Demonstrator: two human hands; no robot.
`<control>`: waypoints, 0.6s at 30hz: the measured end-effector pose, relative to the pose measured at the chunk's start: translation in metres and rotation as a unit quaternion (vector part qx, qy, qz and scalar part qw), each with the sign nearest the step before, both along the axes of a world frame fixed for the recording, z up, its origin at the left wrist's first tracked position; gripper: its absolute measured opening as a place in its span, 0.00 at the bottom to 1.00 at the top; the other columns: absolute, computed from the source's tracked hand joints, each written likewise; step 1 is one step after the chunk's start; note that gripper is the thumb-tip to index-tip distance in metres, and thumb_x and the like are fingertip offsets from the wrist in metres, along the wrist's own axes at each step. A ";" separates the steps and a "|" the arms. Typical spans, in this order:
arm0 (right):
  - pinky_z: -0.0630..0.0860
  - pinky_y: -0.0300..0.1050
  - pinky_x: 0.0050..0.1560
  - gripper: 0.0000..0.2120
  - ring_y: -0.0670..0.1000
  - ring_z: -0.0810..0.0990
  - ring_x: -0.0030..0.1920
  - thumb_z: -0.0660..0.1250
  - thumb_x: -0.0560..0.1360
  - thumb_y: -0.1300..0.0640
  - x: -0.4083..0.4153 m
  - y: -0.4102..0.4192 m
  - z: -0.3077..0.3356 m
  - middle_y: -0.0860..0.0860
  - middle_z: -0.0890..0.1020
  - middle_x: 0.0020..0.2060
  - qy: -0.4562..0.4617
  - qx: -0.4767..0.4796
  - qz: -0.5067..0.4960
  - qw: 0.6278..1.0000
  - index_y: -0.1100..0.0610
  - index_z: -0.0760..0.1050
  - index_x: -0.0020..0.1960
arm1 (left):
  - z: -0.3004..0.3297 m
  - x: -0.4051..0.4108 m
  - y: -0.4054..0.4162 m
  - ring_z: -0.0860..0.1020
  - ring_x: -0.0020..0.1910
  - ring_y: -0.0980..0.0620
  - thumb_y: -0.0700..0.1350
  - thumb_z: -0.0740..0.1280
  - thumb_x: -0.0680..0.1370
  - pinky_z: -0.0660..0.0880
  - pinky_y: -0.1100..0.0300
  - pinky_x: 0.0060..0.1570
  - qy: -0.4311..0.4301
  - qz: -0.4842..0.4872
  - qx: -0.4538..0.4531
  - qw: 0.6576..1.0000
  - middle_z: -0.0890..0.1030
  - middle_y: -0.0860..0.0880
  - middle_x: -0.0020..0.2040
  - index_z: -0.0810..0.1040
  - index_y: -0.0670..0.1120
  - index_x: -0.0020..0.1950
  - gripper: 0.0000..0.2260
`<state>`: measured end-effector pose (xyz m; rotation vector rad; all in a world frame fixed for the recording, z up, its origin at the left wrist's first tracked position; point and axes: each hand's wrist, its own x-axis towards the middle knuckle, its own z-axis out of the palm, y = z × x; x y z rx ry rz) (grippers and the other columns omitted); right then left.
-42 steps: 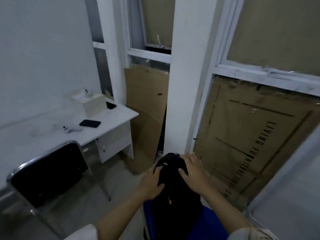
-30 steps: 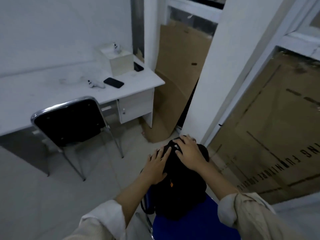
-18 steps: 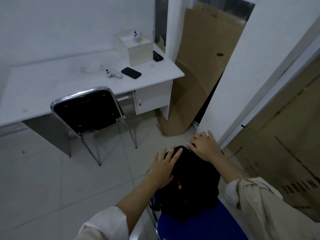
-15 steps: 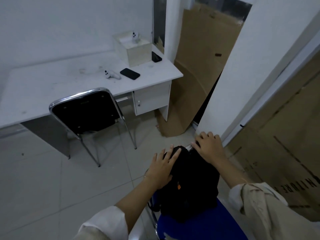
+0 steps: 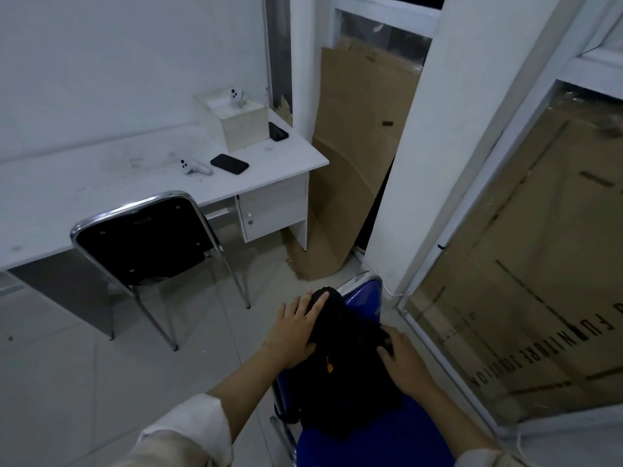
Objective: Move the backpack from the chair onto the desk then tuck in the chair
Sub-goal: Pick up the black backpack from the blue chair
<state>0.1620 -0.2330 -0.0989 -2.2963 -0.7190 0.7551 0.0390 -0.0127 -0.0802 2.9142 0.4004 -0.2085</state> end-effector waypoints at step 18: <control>0.66 0.54 0.71 0.40 0.58 0.63 0.72 0.69 0.75 0.52 -0.036 0.023 -0.005 0.56 0.59 0.75 -0.061 -0.042 0.028 0.997 0.50 0.47 0.78 | 0.032 0.005 0.018 0.72 0.58 0.44 0.55 0.66 0.75 0.70 0.50 0.60 -0.053 -0.006 -0.029 0.998 0.73 0.44 0.59 0.69 0.46 0.63 0.21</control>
